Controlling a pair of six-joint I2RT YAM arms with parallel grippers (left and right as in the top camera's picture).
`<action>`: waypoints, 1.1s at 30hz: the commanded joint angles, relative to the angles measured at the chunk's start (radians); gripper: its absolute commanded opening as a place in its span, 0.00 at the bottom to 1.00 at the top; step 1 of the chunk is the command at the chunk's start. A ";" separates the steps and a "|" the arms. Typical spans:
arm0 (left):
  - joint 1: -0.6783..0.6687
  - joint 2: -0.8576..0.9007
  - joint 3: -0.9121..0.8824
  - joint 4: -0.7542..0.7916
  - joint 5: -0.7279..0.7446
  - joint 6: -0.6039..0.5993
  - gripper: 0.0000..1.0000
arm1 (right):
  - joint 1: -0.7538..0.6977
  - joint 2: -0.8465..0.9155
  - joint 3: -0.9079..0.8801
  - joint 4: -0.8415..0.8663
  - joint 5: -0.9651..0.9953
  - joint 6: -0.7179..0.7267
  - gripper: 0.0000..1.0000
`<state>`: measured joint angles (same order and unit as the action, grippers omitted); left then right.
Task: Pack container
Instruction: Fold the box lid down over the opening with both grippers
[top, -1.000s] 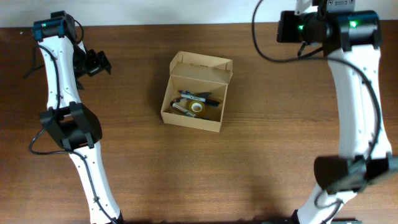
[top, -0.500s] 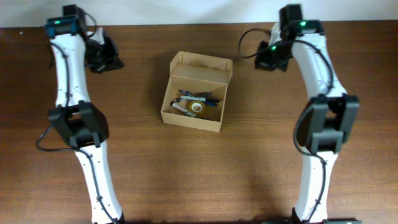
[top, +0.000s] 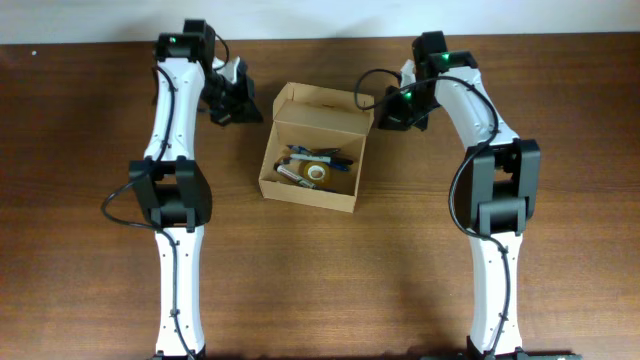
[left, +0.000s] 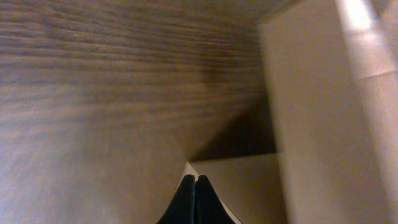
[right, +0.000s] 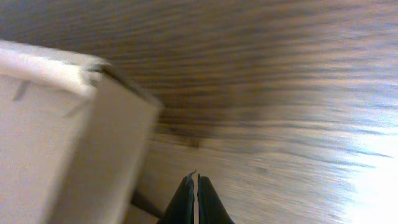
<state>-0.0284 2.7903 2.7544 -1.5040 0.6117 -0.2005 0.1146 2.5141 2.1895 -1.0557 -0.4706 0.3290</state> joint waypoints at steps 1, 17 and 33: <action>0.010 0.060 -0.005 0.015 0.108 0.023 0.02 | 0.021 -0.002 -0.004 0.022 -0.064 0.001 0.04; 0.010 0.092 -0.005 0.305 0.520 0.034 0.02 | 0.034 -0.002 -0.003 0.210 -0.274 -0.097 0.04; 0.010 0.091 0.285 0.291 0.570 0.113 0.02 | 0.029 -0.096 0.024 0.222 -0.337 -0.252 0.04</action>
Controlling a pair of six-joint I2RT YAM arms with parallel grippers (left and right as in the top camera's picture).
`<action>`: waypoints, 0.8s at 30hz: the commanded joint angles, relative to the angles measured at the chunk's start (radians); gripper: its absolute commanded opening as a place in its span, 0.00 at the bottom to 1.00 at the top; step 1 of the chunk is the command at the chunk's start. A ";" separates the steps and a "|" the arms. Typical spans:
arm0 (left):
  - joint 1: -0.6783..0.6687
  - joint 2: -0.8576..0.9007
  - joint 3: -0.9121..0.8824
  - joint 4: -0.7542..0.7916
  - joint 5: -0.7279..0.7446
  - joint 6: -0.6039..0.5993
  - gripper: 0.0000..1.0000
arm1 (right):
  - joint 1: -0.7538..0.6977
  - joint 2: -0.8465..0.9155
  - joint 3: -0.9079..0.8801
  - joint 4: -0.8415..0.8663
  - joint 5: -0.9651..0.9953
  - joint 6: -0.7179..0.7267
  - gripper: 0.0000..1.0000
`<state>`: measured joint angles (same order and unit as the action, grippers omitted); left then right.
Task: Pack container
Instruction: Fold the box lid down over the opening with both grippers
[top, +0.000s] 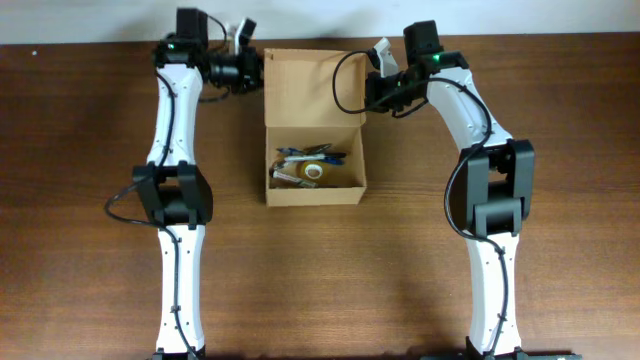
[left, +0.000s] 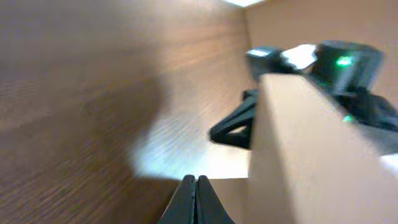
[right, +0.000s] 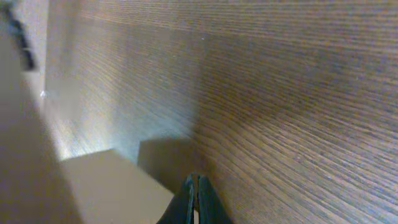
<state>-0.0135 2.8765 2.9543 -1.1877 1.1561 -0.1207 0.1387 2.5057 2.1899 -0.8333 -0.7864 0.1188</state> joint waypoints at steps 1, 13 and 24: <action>-0.005 0.005 0.113 -0.053 0.004 0.044 0.01 | 0.005 -0.103 0.024 -0.001 -0.014 -0.051 0.04; -0.005 -0.012 0.185 -0.341 -0.108 0.214 0.01 | 0.015 -0.272 0.024 -0.108 0.115 -0.140 0.04; -0.032 -0.108 0.185 -0.500 -0.251 0.294 0.02 | 0.093 -0.348 0.024 -0.270 0.300 -0.244 0.04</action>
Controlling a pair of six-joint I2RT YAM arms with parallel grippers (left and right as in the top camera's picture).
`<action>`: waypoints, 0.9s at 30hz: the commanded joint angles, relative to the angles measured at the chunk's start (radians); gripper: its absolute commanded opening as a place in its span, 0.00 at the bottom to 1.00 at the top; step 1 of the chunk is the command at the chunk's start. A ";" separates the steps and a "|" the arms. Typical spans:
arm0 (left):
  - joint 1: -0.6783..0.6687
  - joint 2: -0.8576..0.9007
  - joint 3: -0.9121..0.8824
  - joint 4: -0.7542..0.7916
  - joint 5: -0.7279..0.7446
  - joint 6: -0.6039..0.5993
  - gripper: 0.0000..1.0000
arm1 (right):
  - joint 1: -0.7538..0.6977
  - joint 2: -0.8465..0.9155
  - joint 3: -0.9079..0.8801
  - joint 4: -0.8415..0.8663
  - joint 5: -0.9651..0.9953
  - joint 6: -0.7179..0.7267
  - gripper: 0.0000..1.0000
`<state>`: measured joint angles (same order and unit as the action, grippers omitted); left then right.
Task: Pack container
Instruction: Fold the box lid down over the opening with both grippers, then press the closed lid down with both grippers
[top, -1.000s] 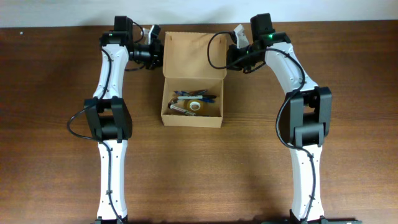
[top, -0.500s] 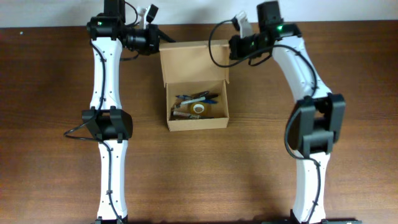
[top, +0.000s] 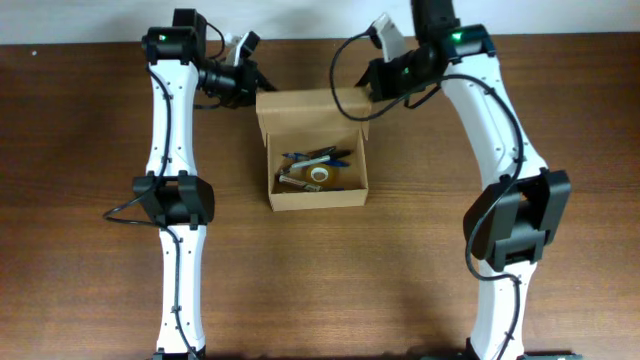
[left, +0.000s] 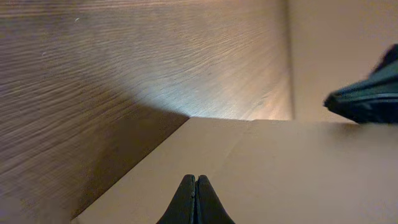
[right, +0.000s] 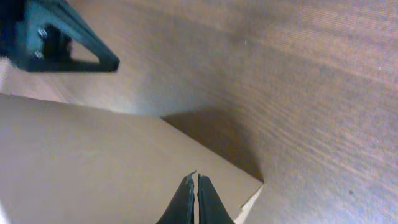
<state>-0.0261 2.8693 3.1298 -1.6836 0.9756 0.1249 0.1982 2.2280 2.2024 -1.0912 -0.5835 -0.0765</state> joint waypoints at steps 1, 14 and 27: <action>-0.026 -0.114 0.010 -0.004 -0.096 0.044 0.02 | 0.043 -0.084 0.011 -0.020 0.128 -0.051 0.04; -0.114 -0.288 0.006 -0.004 -0.542 -0.095 0.01 | 0.131 -0.230 0.011 -0.167 0.427 -0.099 0.04; -0.198 -0.681 -0.374 -0.004 -0.912 -0.111 0.02 | 0.135 -0.362 -0.118 -0.126 0.487 -0.056 0.04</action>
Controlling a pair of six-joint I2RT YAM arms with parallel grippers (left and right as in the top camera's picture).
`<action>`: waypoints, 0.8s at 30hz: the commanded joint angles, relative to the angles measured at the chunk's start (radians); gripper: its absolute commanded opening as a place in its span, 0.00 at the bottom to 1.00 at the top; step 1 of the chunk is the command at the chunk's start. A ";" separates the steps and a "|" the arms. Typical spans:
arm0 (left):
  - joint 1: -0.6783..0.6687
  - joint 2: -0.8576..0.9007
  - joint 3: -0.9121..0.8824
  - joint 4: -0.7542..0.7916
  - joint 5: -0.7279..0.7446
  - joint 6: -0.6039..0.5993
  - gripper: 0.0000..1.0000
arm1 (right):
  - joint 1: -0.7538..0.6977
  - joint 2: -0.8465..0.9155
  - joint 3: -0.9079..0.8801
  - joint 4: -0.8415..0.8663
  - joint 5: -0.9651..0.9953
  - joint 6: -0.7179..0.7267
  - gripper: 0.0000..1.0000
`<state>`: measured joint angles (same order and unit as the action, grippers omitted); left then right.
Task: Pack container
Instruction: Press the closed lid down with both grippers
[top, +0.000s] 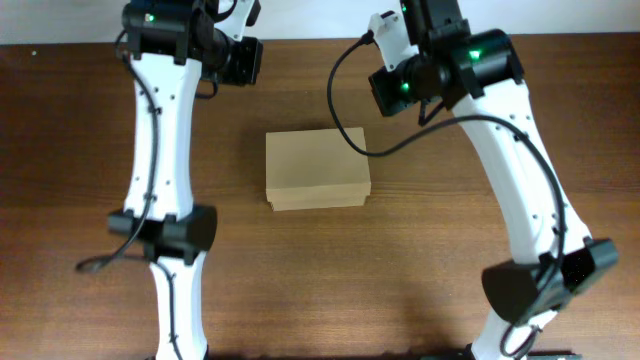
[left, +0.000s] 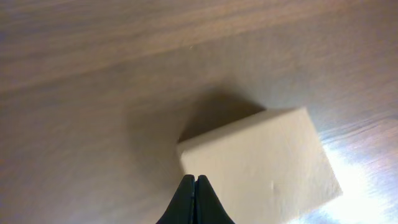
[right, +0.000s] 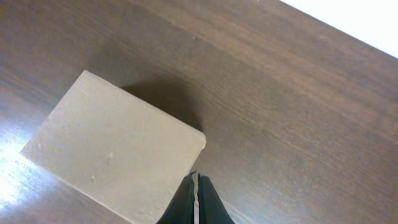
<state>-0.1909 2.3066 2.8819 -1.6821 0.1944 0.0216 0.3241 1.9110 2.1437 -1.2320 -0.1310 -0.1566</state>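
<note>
A small cardboard box (top: 317, 168) lies in the middle of the wooden table with its lid down flat, so its contents are hidden. It also shows from above in the left wrist view as the box (left: 261, 162) and in the right wrist view as the box (right: 115, 155). My left gripper (left: 196, 179) is shut and empty, held high over the box's far left corner. My right gripper (right: 194, 177) is shut and empty too, raised above the box's far right corner. Neither touches the box.
The brown wooden table (top: 90, 230) spreads on all sides of the box. A white wall edge (top: 560, 15) runs along the table's far side. Both arms reach up from the near edge of the table.
The box lid, then standing partly raised with pens and tape showing inside, now lies flat on the box. Both shut grippers have risen well above the box's far corners.
At first the box stood skewed and open, with both shut grippers low beside its rear flap. Then it sat square, the lid upright between the grippers. Then the lid leaned forward over the contents. Now the box is shut and both grippers are high.
</note>
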 joint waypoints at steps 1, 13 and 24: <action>-0.044 -0.154 -0.197 -0.005 -0.127 -0.007 0.02 | 0.010 -0.050 -0.093 0.028 0.034 0.040 0.04; -0.131 -0.223 -0.789 0.161 -0.010 0.017 0.02 | 0.018 -0.040 -0.407 0.071 -0.088 0.147 0.04; -0.131 -0.223 -1.113 0.332 0.005 0.016 0.02 | 0.109 -0.023 -0.442 0.087 -0.058 0.136 0.04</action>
<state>-0.3210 2.0808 1.8259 -1.3582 0.1867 0.0231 0.4168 1.8767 1.7126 -1.1484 -0.2066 -0.0235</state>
